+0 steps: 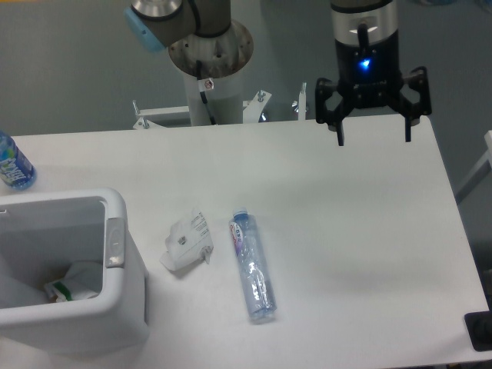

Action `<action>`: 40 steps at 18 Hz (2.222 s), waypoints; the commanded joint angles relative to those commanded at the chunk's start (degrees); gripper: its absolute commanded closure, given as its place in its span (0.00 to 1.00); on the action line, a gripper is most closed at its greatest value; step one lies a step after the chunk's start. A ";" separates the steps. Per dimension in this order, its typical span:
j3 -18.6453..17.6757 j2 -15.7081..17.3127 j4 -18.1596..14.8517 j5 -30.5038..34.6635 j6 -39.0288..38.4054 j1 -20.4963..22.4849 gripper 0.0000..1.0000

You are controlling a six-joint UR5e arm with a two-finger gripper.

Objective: Place the trash in the trash can
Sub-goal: 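Move the gripper over the crumpled white-and-green wrapper, then lower the gripper onto the wrapper and close on it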

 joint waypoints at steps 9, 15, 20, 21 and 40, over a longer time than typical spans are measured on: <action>-5.44 0.44 3.07 -0.26 -1.75 -2.72 0.00; -10.89 -1.67 6.50 -0.61 -9.76 -11.41 0.00; -17.40 -2.55 6.50 -2.98 -9.76 -18.89 0.00; -18.19 -2.64 6.42 -3.95 -9.76 -20.12 0.00; -21.45 -14.77 14.15 -4.31 -12.48 -29.62 0.07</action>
